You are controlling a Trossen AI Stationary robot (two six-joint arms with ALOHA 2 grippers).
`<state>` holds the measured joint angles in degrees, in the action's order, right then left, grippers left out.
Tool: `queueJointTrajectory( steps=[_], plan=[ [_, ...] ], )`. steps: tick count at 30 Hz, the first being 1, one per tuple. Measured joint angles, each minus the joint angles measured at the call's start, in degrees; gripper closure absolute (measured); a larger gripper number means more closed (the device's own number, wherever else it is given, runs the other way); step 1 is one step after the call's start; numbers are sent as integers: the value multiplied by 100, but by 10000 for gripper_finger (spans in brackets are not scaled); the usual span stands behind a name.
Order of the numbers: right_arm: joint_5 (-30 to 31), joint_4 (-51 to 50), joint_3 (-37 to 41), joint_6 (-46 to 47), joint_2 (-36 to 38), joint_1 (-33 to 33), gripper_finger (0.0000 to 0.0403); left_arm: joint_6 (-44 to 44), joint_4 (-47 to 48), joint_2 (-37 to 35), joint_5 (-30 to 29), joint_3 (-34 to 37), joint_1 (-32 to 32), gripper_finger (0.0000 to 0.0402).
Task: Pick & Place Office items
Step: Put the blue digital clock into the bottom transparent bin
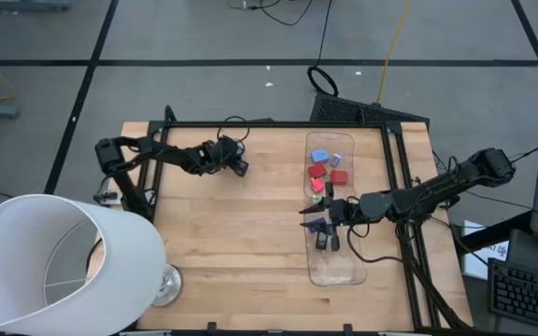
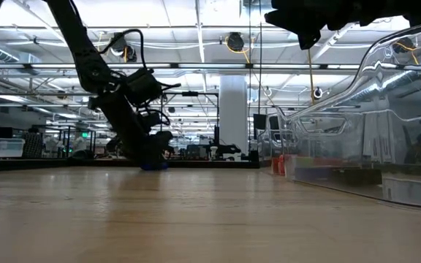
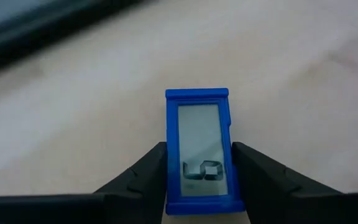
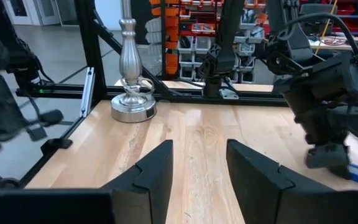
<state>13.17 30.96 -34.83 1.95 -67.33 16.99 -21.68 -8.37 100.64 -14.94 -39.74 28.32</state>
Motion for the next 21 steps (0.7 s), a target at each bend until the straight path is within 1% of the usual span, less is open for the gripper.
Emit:
queueJointTrajectory(
  steps=[3, 8, 12, 14, 16, 18, 21],
  plan=[
    [0, -24, 0, -118, 0, 0, 264, 66, 227, -377, 425, 20, -125, 228],
    [9, -244, 0, -156, -2, -2, 264, 102, 211, -1096, 1059, 13, -382, 248],
    [13, -297, 2, -156, -2, -2, 268, 70, 67, -1493, 2088, 13, -699, 248],
    [21, -293, 2, -158, -2, -10, 268, 3, -171, -1618, 2511, 11, -878, 246],
    [23, -291, 2, -248, -3, -13, 268, -19, -408, -1694, 2859, 10, -1094, 236],
    [76, -267, 2, -436, -56, -13, 269, -75, -828, -1701, 3153, 10, -1362, 229],
    [328, -298, 2, -831, -197, 1, 273, -138, -1430, -1701, 3564, 8, -1691, 238]
  ],
)
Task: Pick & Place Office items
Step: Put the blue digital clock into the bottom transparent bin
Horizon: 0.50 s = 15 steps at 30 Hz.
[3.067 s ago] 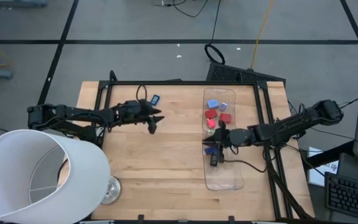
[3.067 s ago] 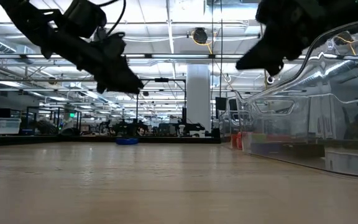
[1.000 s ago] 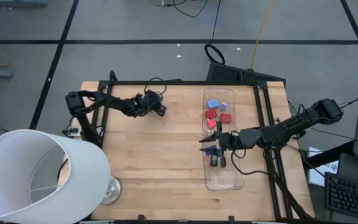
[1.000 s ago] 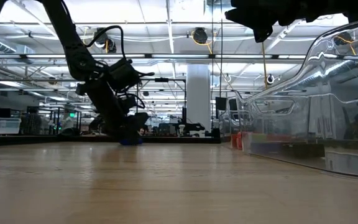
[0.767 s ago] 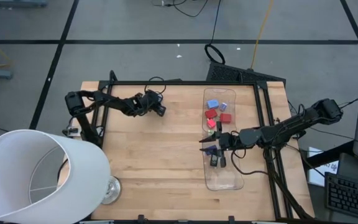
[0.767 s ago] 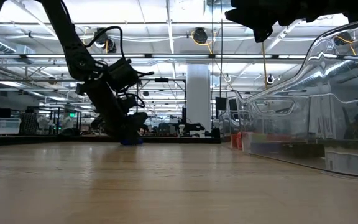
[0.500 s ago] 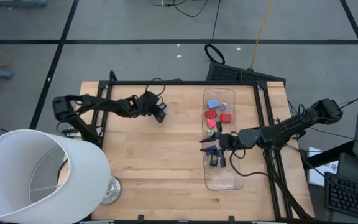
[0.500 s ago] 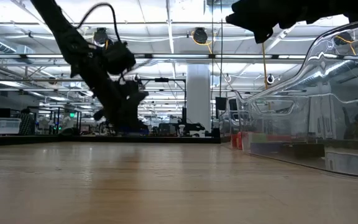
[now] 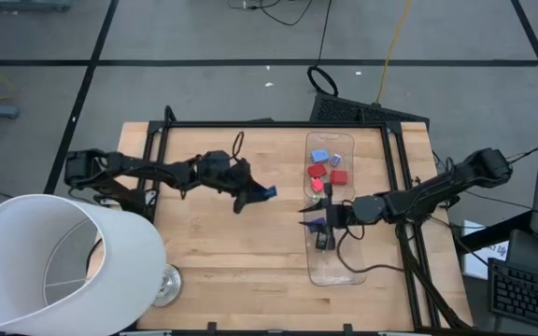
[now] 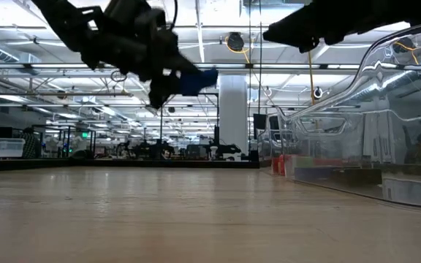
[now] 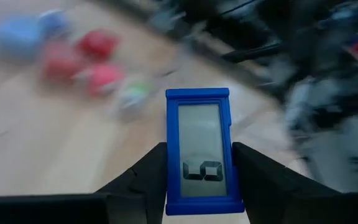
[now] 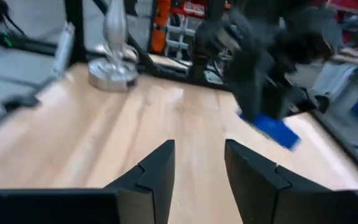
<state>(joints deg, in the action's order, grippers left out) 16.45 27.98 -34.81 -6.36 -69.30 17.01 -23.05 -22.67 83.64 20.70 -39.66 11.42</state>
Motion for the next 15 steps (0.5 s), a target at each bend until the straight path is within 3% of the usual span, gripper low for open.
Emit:
queueJointTrajectory(
  steps=[3, 7, 15],
  plan=[
    [282, 51, 0, -439, -201, 53, 275, -23, -533, 0, 473, 0, -244, 248],
    [1137, 477, 0, -983, -504, 132, 264, -213, -1037, -2, 1016, -2, -399, 248],
    [1208, 1868, 2, -2033, -1016, 149, 170, -223, -996, -2, 1058, -9, -485, 223]
  ],
)
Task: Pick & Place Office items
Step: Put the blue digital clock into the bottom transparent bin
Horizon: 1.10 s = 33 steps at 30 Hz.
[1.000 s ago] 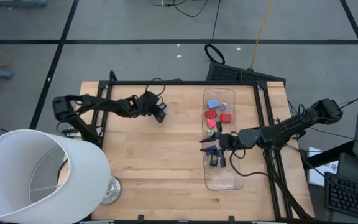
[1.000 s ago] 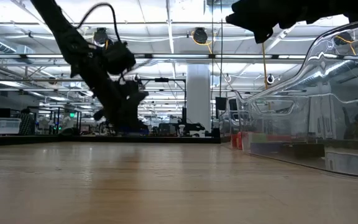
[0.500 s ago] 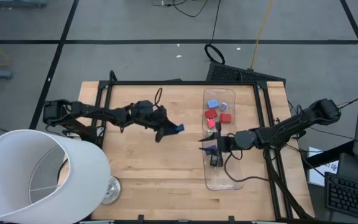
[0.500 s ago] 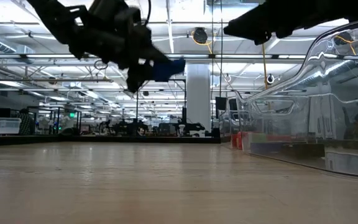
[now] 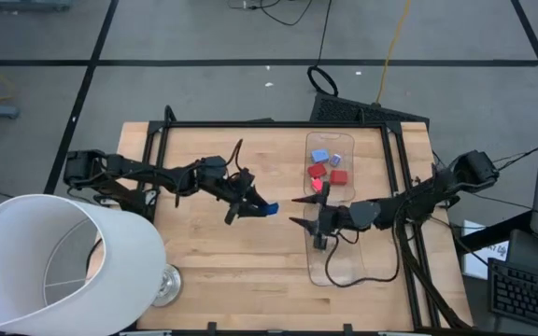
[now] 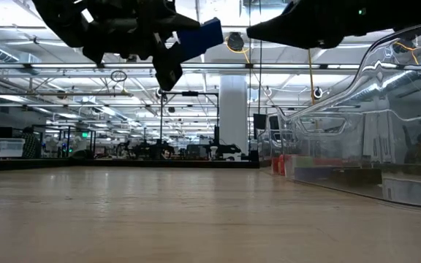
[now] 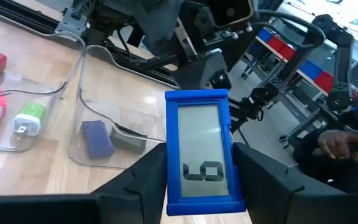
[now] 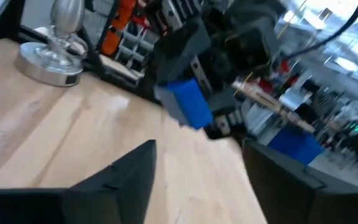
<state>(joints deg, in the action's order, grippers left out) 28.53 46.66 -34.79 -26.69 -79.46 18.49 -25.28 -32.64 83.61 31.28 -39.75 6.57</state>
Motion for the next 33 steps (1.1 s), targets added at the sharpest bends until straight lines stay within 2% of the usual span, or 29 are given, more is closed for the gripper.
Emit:
queueJointTrajectory(
  steps=[3, 7, 9, 14, 17, 21, 26, 30, 33],
  plan=[
    [1, 333, -88, -196, -254, -15, 141, -80, -56, 35, -27, 0, -28, 244],
    [-15, 295, -378, -345, -645, -51, 130, -80, -34, 39, -88, 0, -64, 248],
    [-15, 325, -552, -488, -808, -75, 130, -102, -5, 39, -129, 0, -91, 247],
    [-26, 331, -795, -567, -964, -137, 146, -120, 3, 39, -130, 0, -234, 216],
    [-238, 294, -789, -530, -978, -192, 161, -114, -38, 39, -141, 0, -267, 218],
    [-945, 323, -791, -217, -1052, -316, 186, -102, -41, 39, -286, 0, -280, 256],
    [-910, 291, -789, -206, -1139, -364, 215, -48, 60, 39, -384, 0, -234, 316],
    [-898, 241, -789, -199, -1082, -333, 227, 283, 408, 39, -118, -2, -209, 356],
    [-538, 220, -789, -145, -984, -276, 229, 745, 815, 39, -86, -2, -429, 373]
  ],
)
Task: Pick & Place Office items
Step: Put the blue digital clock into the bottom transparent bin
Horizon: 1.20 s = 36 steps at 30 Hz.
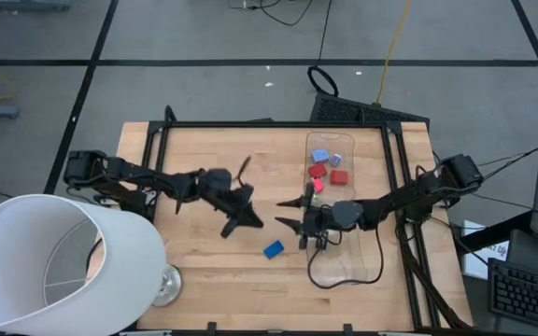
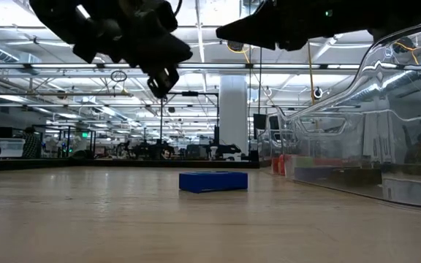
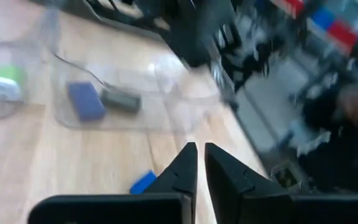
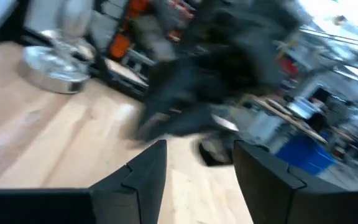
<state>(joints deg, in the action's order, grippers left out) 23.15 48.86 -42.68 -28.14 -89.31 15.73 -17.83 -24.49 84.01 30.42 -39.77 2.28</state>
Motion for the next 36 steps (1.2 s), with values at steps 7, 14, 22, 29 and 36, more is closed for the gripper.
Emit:
queueJointTrajectory(
  steps=[7, 14, 22, 29, 36],
  plan=[
    [702, 24, 2, -398, 65, 85, 223, 852, 598, 0, -2495, 0, -1229, 342],
    [855, 202, 0, 88, 473, 85, 224, 401, 991, 59, -4073, -2, -1794, 229],
    [840, 54, 0, 632, 840, 46, 223, 116, 400, 1165, -3587, -254, -1789, 133],
    [834, -229, 4, 496, 832, 35, 226, 223, 1482, 2252, -2935, -1383, -1644, 119],
    [835, -320, 8, 299, 829, 37, 226, 394, 2778, 2969, -2703, -2519, -1604, 119]
  ],
)
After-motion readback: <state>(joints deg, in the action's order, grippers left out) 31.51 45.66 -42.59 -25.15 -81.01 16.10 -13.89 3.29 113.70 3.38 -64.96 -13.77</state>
